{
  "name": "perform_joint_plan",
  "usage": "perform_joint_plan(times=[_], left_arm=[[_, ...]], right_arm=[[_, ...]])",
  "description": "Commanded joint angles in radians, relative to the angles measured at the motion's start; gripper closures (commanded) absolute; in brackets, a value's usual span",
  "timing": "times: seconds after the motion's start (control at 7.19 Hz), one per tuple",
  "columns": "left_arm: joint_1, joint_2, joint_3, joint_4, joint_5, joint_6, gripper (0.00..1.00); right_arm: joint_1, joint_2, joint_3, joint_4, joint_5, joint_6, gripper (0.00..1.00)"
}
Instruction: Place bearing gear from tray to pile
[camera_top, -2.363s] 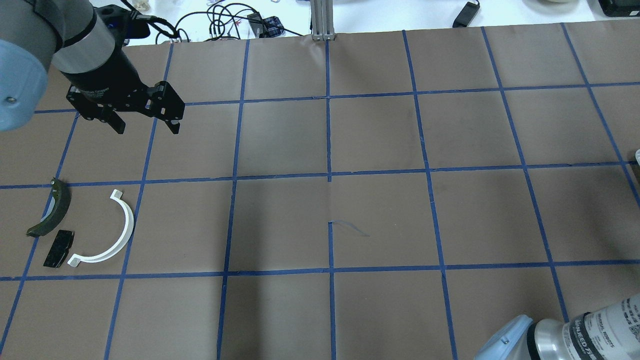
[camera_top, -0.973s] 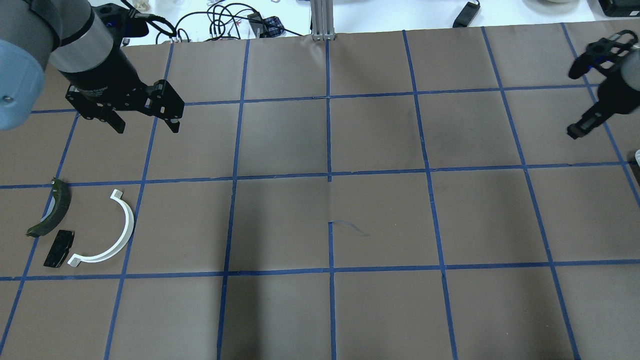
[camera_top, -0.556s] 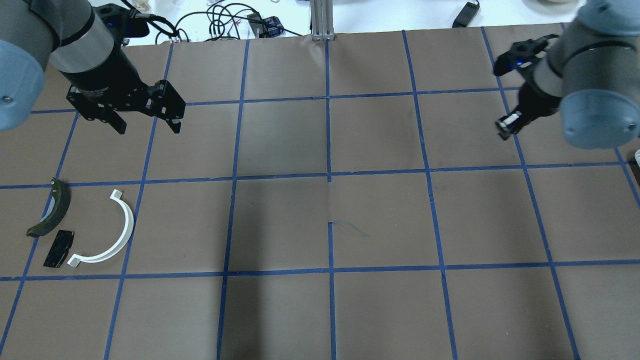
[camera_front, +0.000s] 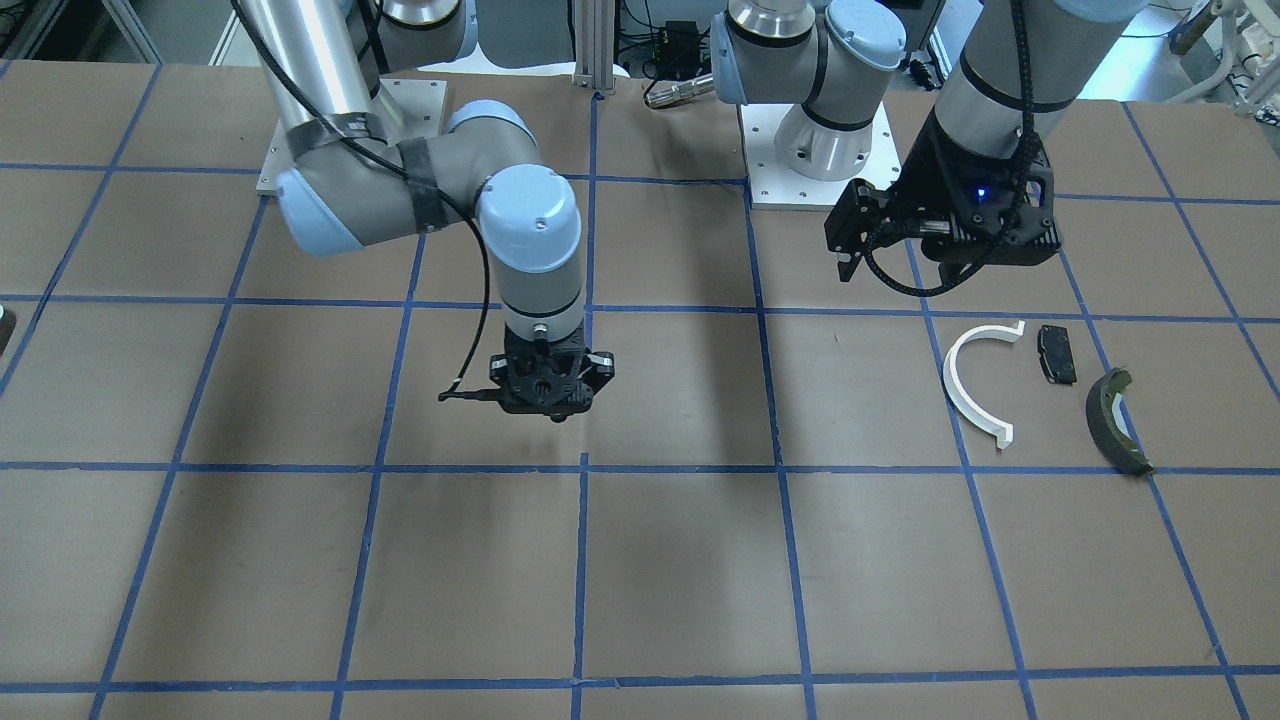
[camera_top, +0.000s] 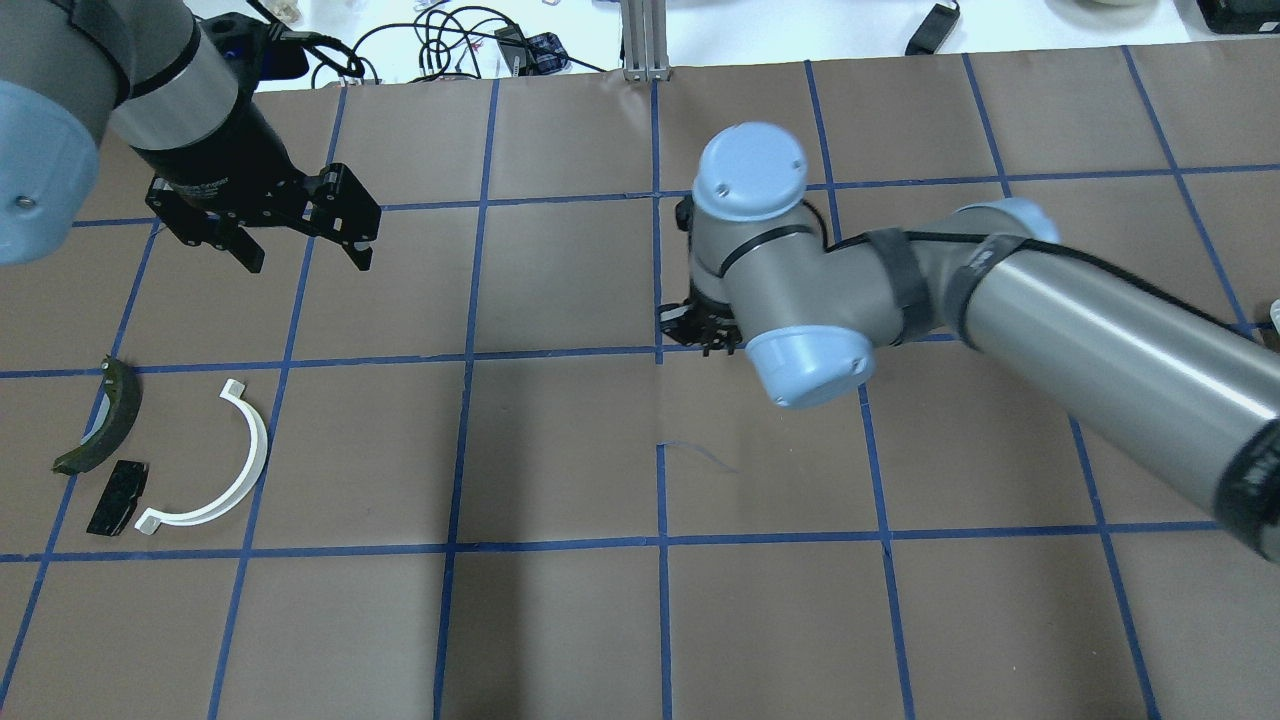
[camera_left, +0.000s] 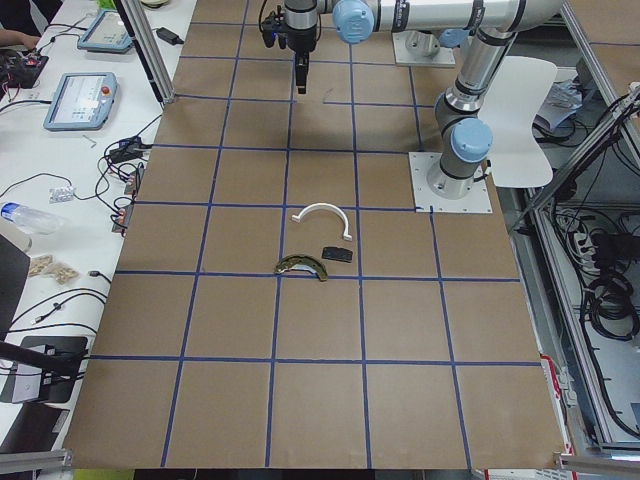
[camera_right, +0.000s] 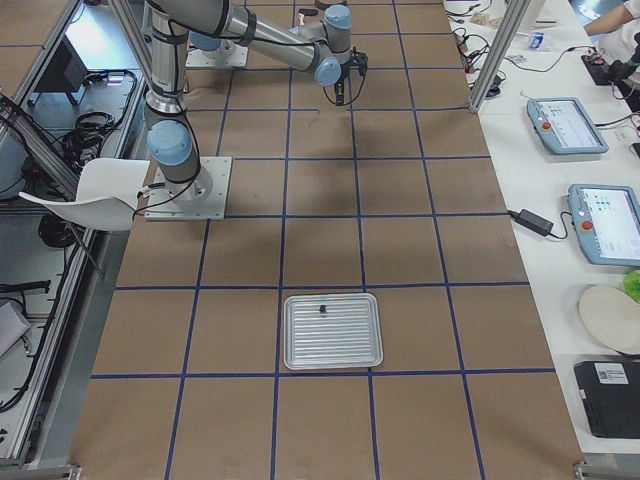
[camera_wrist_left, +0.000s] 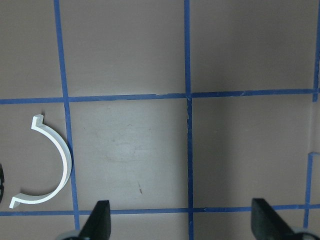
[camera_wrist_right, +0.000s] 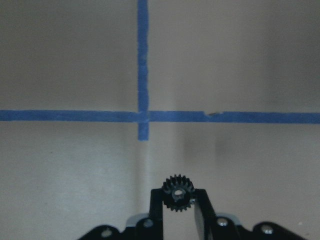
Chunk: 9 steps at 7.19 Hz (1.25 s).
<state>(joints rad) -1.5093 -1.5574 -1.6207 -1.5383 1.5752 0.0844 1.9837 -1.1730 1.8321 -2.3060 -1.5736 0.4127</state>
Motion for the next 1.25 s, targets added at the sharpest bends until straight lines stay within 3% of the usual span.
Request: perform_joint_plan(times=[0.0,0.14,0.42,0.83,1.11], left_arm=[[0.001,0.0,-0.002,0.004,0.008,0.002,0.0],[0.001,0.009,-0.005,-0.003,0.009,0.003,0.0],[0.001,0.011,-0.022,0.006,0.008,0.009,0.0],[0.0,-0.036,-0.045,0.12,0.008,0.0,0.0],[-0.084,-0.079,-0.057,0.142,-0.003,-0.009,0.0]], right_arm=[[0.052,0.038,0.0,-0.027,0.0,0.077,0.2],[0.049,0.027,-0.01,-0.024,-0.015,0.055,0.0],[-0.033,-0.049,-0.01,-0.014,-0.033,-0.107,0.0],[-0.308,-0.213,0.003,0.08,-0.039,-0.439,0.0],[-0.493,-0.29,0.003,0.231,-0.039,-0.677,0.0]])
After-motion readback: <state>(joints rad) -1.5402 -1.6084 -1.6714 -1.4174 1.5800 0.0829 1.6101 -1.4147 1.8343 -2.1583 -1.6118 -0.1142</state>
